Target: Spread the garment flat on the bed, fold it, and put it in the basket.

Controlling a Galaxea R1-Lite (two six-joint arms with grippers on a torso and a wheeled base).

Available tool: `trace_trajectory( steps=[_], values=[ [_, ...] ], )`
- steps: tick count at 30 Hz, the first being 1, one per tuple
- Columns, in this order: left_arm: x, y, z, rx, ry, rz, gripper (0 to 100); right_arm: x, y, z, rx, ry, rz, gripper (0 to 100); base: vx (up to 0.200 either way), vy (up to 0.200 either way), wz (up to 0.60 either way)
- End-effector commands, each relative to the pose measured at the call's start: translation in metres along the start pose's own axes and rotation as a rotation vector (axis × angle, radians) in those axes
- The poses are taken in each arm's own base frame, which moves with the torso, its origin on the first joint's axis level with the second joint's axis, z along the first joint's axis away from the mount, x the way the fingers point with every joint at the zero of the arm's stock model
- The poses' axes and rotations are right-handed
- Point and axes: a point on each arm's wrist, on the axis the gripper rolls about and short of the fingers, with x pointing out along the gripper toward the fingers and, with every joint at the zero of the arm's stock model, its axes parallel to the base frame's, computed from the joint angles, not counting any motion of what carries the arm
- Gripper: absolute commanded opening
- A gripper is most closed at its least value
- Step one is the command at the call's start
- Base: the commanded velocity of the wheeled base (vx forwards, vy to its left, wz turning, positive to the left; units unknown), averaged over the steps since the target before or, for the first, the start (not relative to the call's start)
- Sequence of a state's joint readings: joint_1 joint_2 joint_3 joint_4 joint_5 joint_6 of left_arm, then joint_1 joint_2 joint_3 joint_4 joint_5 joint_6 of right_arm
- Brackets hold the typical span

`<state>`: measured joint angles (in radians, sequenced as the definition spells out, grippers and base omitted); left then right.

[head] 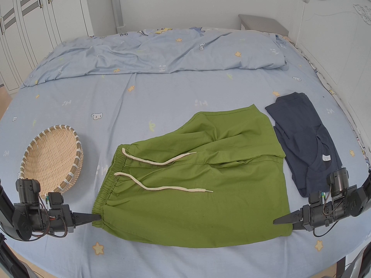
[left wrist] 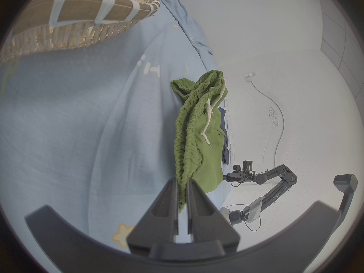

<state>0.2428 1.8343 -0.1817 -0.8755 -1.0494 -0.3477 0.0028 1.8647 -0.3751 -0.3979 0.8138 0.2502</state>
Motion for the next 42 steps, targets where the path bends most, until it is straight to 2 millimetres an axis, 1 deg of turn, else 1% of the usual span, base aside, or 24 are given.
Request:
trace_trajectory(
  steps=[1, 7, 16, 17, 27, 30, 31, 33, 34, 37, 39, 42],
  values=[
    [0.001, 0.001, 0.001, 0.0, 0.002, -0.001, 0, 0.006, -0.006, 0.001, 0.023, 0.021, -0.009, 100, 0.0, 0.0, 0.0],
    [0.003, 0.004, 0.001, -0.001, 0.001, 0.0, 0, 0.01, -0.005, 0.005, 0.014, 0.026, -0.003, 100, 0.0, 0.0, 0.0],
    [0.002, 0.005, 0.001, -0.004, -0.002, 0.001, 0, 0.009, -0.006, 0.005, 0.019, 0.023, -0.005, 100, 0.0, 0.0, 0.0],
    [0.001, 0.006, 0.001, -0.006, -0.006, 0.003, 0, 0.009, -0.007, 0.005, 0.022, 0.022, -0.006, 0, 0.0, 0.0, 0.0],
    [0.0, 0.007, 0.001, -0.014, -0.01, 0.007, 0, 0.009, -0.01, 0.001, 0.038, 0.032, -0.022, 0, 0.0, 0.0, 0.0],
    [-0.001, 0.005, 0.0, -0.025, -0.007, 0.01, 0, 0.005, -0.006, -0.001, 0.02, 0.025, -0.022, 0, 0.0, 0.0, 0.0],
    [-0.002, 0.004, -0.001, -0.037, -0.004, 0.011, 0, 0.001, -0.002, -0.003, 0.0, 0.013, -0.018, 0, 0.0, 0.0, 0.0],
    [-0.005, -0.001, -0.003, -0.041, -0.004, 0.014, 0, -0.005, 0.007, -0.007, -0.028, 0.0, -0.011, 0, 0.0, 0.0, 0.0],
    [-0.005, -0.001, -0.003, -0.041, -0.004, 0.014, 0, -0.005, 0.007, -0.007, -0.028, 0.0, -0.011, 0, 0.0, 0.0, 0.0],
    [-0.016, -0.02, -0.008, -0.069, 0.011, 0.022, 0, -0.009, 0.019, -0.019, -0.071, 0.027, -0.011, 0, 0.0, 0.0, 0.0],
    [-0.023, -0.029, -0.013, -0.087, 0.02, 0.032, 0, -0.01, 0.021, -0.025, -0.095, 0.042, -0.045, 0, 0.0, 0.0, 0.0],
    [-0.032, -0.031, -0.014, -0.12, 0.014, 0.057, 0, -0.008, 0.019, -0.032, -0.13, 0.062, -0.122, 0, 0.0, 0.0, 0.0]
  ],
)
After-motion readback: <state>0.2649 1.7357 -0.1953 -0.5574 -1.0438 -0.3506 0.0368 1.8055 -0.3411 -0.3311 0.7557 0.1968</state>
